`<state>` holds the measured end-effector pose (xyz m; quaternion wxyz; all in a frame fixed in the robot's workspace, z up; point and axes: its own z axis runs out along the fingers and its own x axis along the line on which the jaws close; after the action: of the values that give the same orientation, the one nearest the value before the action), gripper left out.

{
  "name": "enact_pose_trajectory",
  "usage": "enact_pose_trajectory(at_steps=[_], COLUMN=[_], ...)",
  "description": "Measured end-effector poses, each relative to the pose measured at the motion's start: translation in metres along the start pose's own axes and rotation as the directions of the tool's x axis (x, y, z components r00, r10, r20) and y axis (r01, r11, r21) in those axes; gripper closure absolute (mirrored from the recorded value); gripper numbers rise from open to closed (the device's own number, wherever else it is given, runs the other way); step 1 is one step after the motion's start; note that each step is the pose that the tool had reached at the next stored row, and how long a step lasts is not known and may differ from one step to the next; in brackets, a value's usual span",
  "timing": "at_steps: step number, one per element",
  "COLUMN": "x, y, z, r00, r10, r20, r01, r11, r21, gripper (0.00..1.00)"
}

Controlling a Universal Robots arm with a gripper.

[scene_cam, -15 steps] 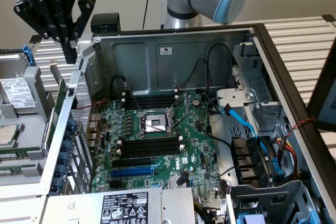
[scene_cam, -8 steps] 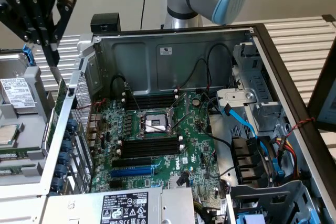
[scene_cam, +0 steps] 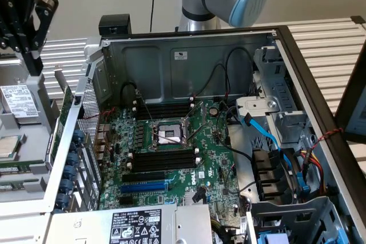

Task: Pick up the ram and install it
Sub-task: 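Reach for the ram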

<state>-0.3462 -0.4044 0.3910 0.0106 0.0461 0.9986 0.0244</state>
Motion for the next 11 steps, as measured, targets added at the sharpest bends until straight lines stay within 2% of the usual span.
enact_pose_trajectory(at_steps=[11], x=[0.050], y=[-0.0054], z=[0.0017], r00=[1.0000], r10=[0.000], r20=[0.0000], r01=[0.000], r11=[1.0000], r21=[0.0000], gripper=[0.90])
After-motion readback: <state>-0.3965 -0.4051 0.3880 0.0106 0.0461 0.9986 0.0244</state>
